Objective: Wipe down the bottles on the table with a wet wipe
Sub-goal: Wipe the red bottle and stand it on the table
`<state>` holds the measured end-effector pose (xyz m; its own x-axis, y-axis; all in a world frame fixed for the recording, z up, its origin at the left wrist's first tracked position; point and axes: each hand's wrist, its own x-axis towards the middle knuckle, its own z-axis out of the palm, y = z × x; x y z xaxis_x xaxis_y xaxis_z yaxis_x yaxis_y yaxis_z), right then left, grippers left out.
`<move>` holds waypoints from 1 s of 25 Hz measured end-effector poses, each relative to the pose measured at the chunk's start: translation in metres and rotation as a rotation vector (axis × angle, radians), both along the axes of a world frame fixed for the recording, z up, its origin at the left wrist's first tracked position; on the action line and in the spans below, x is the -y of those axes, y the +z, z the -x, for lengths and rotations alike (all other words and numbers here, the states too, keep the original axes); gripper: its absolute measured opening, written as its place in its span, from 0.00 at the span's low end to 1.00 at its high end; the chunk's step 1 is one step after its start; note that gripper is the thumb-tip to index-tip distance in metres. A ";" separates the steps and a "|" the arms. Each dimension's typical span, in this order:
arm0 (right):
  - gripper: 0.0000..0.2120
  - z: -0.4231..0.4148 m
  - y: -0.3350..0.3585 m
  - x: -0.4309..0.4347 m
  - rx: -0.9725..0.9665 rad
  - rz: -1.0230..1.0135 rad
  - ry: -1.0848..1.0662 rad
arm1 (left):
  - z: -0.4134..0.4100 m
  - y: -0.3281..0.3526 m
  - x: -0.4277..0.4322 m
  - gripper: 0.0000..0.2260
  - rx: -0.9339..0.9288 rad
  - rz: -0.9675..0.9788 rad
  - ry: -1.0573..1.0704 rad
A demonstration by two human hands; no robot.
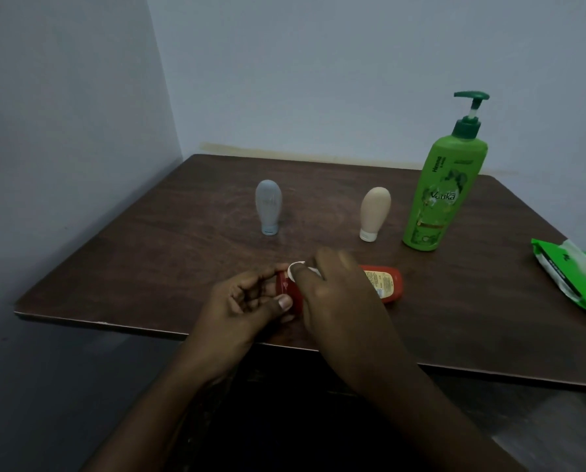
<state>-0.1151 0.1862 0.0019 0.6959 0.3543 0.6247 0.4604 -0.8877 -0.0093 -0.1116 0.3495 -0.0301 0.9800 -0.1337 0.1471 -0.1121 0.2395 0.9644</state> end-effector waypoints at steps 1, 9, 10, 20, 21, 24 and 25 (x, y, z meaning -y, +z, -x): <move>0.10 -0.004 0.003 -0.002 -0.004 0.013 -0.010 | 0.000 0.000 0.000 0.17 0.002 -0.003 0.001; 0.16 0.037 -0.022 0.008 -0.053 -0.029 0.045 | 0.000 0.003 0.002 0.17 -0.017 -0.009 0.039; 0.16 0.035 -0.021 0.007 -0.052 -0.029 0.049 | 0.001 0.004 0.002 0.16 -0.019 -0.007 0.038; 0.19 -0.028 -0.013 0.063 -0.137 -0.029 -0.125 | -0.003 0.000 0.003 0.16 -0.068 -0.087 0.072; 0.18 -0.032 -0.015 0.076 -0.123 -0.042 -0.162 | -0.003 0.000 0.002 0.15 -0.078 -0.087 0.073; 0.15 -0.038 -0.019 0.104 -0.145 -0.116 -0.255 | -0.003 0.002 0.002 0.15 -0.101 -0.077 0.073; 0.15 -0.036 -0.021 0.109 -0.174 -0.155 -0.273 | -0.004 0.002 0.003 0.15 -0.104 -0.070 0.076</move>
<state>-0.0794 0.0768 -0.0186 0.8525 0.0513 0.5203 0.1862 -0.9597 -0.2105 -0.1081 0.3464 -0.0280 0.9972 -0.0653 0.0367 -0.0254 0.1662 0.9858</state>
